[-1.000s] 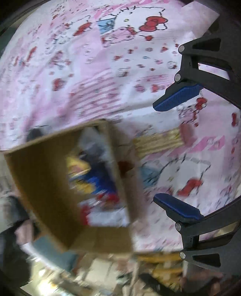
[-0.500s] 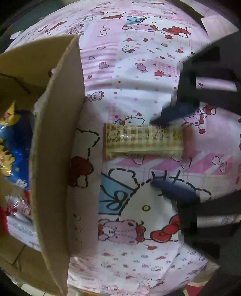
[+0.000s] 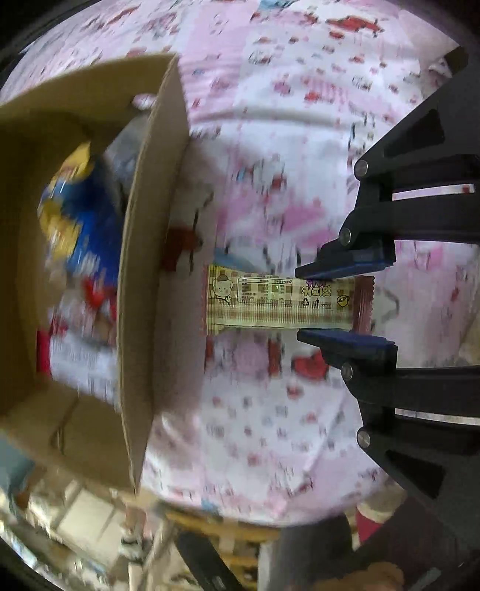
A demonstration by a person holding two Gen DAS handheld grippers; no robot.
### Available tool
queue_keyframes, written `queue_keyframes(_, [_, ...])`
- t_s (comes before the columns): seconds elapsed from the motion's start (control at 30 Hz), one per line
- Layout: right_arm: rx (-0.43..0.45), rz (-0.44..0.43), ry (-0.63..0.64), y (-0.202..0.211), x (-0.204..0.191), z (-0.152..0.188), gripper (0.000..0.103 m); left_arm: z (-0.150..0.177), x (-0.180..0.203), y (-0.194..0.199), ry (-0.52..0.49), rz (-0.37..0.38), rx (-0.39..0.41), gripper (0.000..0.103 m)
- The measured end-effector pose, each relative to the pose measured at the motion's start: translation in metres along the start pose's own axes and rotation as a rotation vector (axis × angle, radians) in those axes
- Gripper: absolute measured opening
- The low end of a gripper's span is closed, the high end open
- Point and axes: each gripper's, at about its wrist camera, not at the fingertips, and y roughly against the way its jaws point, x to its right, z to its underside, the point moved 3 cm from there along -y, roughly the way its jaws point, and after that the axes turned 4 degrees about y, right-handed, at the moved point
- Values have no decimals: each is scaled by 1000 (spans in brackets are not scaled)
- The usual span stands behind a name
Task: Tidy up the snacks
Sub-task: 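Grasp the yellow checkered wafer bar with the right gripper and carry it over the box, then open the right gripper to drop the wafer bar into the box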
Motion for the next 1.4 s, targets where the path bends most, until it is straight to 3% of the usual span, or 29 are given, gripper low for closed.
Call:
queue_keyframes(0.2, [99,-128,84,22,-24,-14,27,-2,-8,-2,36,-24,8,102])
queue_keyframes(0.37, [342,-260,163,79,-47,-24,27,-5,-14,1,61,-40,37,102])
queue_keyframes(0.53, [643,-347,36,139,-22,-30,28,-9,-17,7,86,-34,80,102])
queue_keyframes(0.67, [772,-325,-110,160,14,-37,28,-12,-16,8,82,-36,96,102])
queue_keyframes(0.77, [767,-276,-204,158,39,-52,28,-14,-15,8,87,-36,99,102])
queue_keyframes(0.93, [630,-228,-219,131,53,-79,28,-17,-6,11,53,-40,129,102])
queue_keyframes(1.1, [502,-264,-176,84,32,-83,28,-20,5,17,12,-26,158,102])
queue_keyframes(1.17, [478,-273,-175,75,26,-87,32,-20,6,15,18,3,139,102])
queue_keyframes(1.2, [480,-250,-165,75,23,-87,36,-20,6,15,24,18,132,102])
queue_keyframes(1.27, [497,-246,-158,79,22,-88,69,-21,5,15,38,25,130,102])
queue_keyframes(1.3, [535,-242,-165,86,22,-84,90,-22,5,16,42,32,131,102])
queue_keyframes(1.4, [626,-207,-173,108,28,-75,94,-22,5,21,38,70,137,102])
